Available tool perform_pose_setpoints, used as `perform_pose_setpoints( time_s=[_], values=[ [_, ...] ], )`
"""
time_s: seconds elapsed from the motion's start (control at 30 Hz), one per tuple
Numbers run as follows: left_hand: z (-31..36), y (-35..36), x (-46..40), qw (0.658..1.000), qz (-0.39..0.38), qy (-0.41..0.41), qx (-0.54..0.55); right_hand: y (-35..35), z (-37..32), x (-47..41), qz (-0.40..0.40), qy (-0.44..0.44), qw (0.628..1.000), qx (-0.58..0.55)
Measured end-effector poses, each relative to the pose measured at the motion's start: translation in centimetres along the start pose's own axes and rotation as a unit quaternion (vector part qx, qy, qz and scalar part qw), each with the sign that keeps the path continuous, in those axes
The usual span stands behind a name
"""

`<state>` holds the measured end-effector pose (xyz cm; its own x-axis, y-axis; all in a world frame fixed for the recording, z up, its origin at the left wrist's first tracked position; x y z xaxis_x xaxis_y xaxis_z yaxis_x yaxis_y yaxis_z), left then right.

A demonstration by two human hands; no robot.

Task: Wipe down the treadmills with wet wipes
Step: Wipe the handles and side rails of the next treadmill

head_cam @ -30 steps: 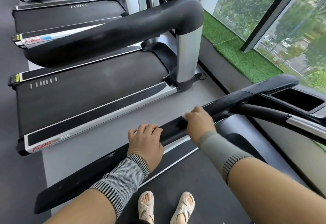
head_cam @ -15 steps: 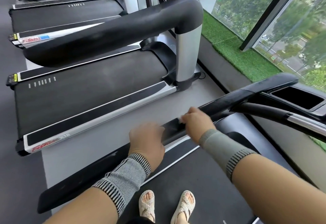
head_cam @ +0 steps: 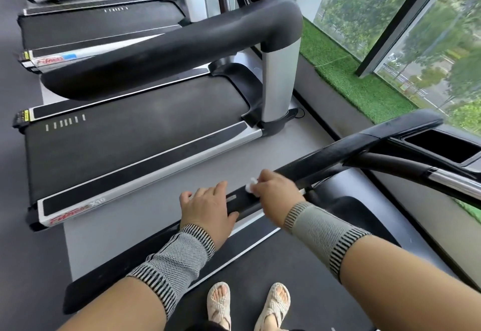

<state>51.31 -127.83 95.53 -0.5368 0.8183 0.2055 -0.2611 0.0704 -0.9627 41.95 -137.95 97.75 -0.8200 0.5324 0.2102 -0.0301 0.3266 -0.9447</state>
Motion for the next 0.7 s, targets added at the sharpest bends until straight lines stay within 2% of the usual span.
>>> perform_pose_setpoints(
  time_s=[0.03, 0.07, 0.17, 0.2, 0.33, 0.43, 0.5, 0.57, 0.63, 0.67, 0.7],
  values=[
    [0.0, -0.1, -0.1, 1.0, -0.001, 0.0, 0.002, 0.3, -0.6, 0.1, -0.019, -0.037, 0.999, 0.004],
    [0.0, -0.1, -0.1, 1.0, -0.003, 0.002, 0.003, -0.4, 0.4, -0.2, -0.019, -0.016, 1.0, -0.001],
    [-0.1, 0.0, 0.0, 1.0, -0.007, 0.006, 0.001, -2.4, 5.2, -1.2, 0.052, 0.132, 0.99, 0.014],
    [-0.1, 0.0, 0.0, 1.0, -0.007, 0.005, 0.004, -2.3, 4.9, -0.9, 0.067, 0.145, 0.987, 0.018],
    [-0.4, 0.1, -0.2, 1.0, -0.004, 0.001, 0.021, 0.8, -0.6, -0.4, -0.028, 0.004, 0.999, -0.026],
    [-0.3, 0.2, -0.1, 1.0, -0.003, 0.007, 0.022, -1.9, 4.3, -1.1, 0.029, 0.11, 0.993, -0.021],
    [-0.3, 0.2, -0.1, 1.0, 0.0, 0.005, 0.025, -2.5, 5.0, -0.7, 0.075, 0.156, 0.985, -0.002],
    [-0.4, 0.2, -0.2, 1.0, 0.001, -0.001, 0.029, -1.2, 1.1, -0.3, 0.045, 0.086, 0.995, -0.022],
    [-0.4, 0.1, -0.1, 0.999, 0.005, -0.008, 0.033, 1.0, -2.2, 0.3, -0.024, -0.044, 0.999, -0.019],
    [-0.4, 0.0, -0.1, 0.999, 0.007, -0.009, 0.032, 0.7, -2.0, 0.0, -0.04, -0.059, 0.997, -0.012],
    [-0.4, 0.0, -0.1, 0.999, 0.007, -0.011, 0.031, -0.2, -0.3, -0.5, -0.034, -0.017, 0.999, -0.006]
  ],
)
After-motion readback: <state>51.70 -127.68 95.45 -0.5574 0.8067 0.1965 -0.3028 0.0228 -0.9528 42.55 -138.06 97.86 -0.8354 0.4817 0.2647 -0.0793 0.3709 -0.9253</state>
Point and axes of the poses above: each hand's wrist, its own x-axis away from the middle knuckle, its own y-axis out of the palm, z = x × y, the point moved 7 cm from there along -x, towards the middle knuckle, and after that the axes turned 3 degrees about -x, right-handed, at the moved point
